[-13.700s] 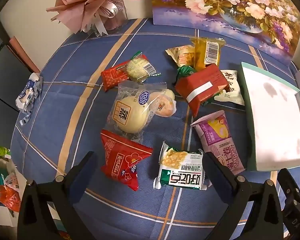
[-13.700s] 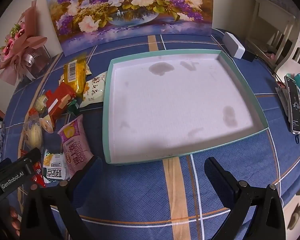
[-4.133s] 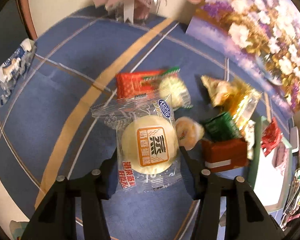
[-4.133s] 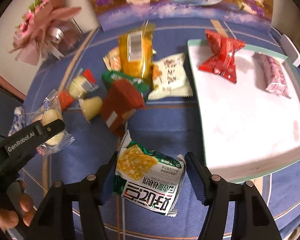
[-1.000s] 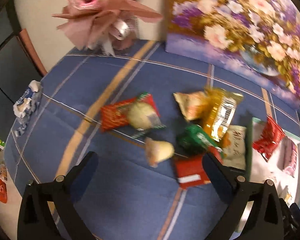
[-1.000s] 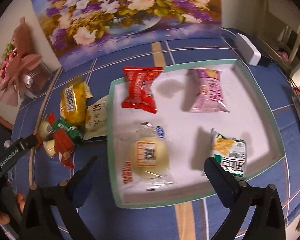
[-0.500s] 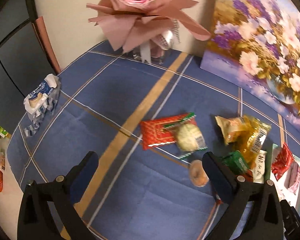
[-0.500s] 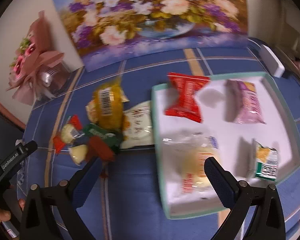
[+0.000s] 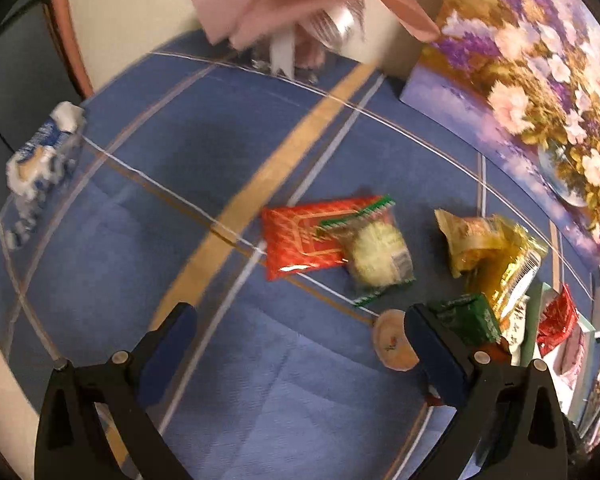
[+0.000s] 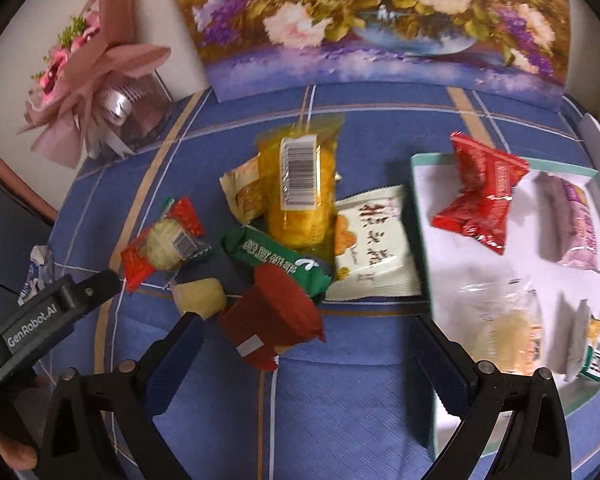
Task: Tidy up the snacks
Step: 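Move both tools back toward the jelly cup and red box, then grasp the jelly cup with left tool while right tool grasps red box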
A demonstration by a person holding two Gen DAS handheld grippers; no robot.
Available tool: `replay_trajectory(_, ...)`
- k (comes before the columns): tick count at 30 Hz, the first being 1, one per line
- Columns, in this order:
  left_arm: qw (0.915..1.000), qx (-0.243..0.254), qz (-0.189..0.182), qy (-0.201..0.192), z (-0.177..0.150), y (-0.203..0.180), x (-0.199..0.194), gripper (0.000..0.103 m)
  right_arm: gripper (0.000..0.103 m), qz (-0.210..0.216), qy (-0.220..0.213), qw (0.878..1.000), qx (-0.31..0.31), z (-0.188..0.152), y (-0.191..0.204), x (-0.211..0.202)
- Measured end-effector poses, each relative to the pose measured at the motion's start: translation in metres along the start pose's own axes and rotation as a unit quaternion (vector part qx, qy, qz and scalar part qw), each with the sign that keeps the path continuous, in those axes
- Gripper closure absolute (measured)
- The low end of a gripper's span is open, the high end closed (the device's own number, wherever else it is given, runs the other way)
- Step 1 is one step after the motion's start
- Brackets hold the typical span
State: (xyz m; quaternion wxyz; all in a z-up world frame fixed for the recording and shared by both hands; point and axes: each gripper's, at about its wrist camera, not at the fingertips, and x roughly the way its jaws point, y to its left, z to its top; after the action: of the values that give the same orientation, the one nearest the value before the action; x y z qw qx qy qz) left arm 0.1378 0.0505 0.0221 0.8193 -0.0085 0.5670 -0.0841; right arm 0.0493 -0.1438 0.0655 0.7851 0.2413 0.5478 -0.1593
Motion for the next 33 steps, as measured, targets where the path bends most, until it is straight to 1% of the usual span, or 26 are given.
replay_trajectory(4,0.9997,-0.004,-0.023,0.011,-0.001,-0.007,0.010,0.000,0.000,0.002,0.014,1.000,0.006,0.000,0.001,0.014)
replay_trajectory(9,0.9986,-0.010,-0.048,0.020,-0.001,-0.015,0.018,0.001,0.000,0.019,0.023,0.999,0.025,-0.001,-0.001,0.027)
replay_trajectory(11,0.9975,-0.015,-0.065,0.024,-0.003,-0.017,0.021,0.001,0.006,0.022,0.024,0.999,0.026,-0.002,0.000,0.029)
replay_trajectory(12,0.9964,-0.017,-0.079,0.027,-0.003,-0.019,0.023,0.001,0.007,0.022,0.025,0.999,0.028,-0.002,0.000,0.031)
replay_trajectory(13,0.9957,-0.019,-0.086,0.030,-0.004,-0.021,0.024,0.005,0.008,0.023,0.026,0.999,0.029,-0.003,0.000,0.032)
replay_trajectory(14,0.9951,-0.018,-0.091,0.033,-0.005,-0.023,0.026,0.008,0.015,0.026,0.025,0.999,0.031,-0.003,0.000,0.033)
replay_trajectory(16,0.9940,-0.010,-0.099,0.046,-0.007,-0.030,0.032,0.022,0.021,0.033,0.024,0.999,0.034,-0.005,0.000,0.034)
replay_trajectory(18,0.9927,-0.005,-0.104,0.060,-0.009,-0.035,0.039,0.026,0.024,0.042,0.024,0.998,0.037,-0.005,-0.001,0.034)
replay_trajectory(19,0.9921,-0.007,-0.107,0.064,-0.010,-0.036,0.042,0.027,0.029,0.043,0.023,0.998,0.034,-0.005,0.000,0.034)
replay_trajectory(20,0.9914,-0.012,-0.111,0.067,-0.011,-0.036,0.044,0.027,0.031,0.045,0.022,0.998,0.032,-0.005,0.001,0.034)
replay_trajectory(22,0.9899,-0.020,-0.121,0.071,-0.012,-0.037,0.048,0.027,0.033,0.046,0.020,0.998,0.029,-0.005,0.002,0.033)
replay_trajectory(23,0.9894,-0.021,-0.125,0.072,-0.012,-0.039,0.049,0.027,0.036,0.048,0.020,0.998,0.028,-0.005,0.002,0.033)
replay_trajectory(24,0.9886,-0.022,-0.130,0.073,-0.013,-0.040,0.050,0.029,0.037,0.050,0.020,0.998,0.027,-0.005,0.004,0.034)
replay_trajectory(25,0.9874,-0.025,-0.137,0.076,-0.014,-0.041,0.052,0.034,0.038,0.050,0.020,0.998,0.024,-0.005,0.005,0.033)
replay_trajectory(26,0.9865,-0.028,-0.141,0.078,-0.015,-0.042,0.053,0.037,0.038,0.048,0.019,0.998,0.019,-0.005,0.005,0.033)
replay_trajectory(27,0.9867,-0.029,-0.140,0.078,-0.016,-0.043,0.054,0.040,0.039,0.045,0.018,0.999,0.016,-0.005,0.005,0.032)
replay_trajectory(29,0.9884,-0.024,-0.130,0.076,-0.016,-0.045,0.055,0.043,0.043,0.042,0.020,0.999,0.015,-0.005,0.003,0.032)
replay_trajectory(31,0.9901,-0.018,-0.119,0.072,-0.017,-0.047,0.054,0.049,0.043,0.048,0.024,0.998,0.021,-0.005,-0.001,0.033)
replay_trajectory(33,0.9906,-0.017,-0.116,0.070,-0.017,-0.047,0.053,0.052,0.045,0.054,0.027,0.998,0.025,-0.006,-0.005,0.031)
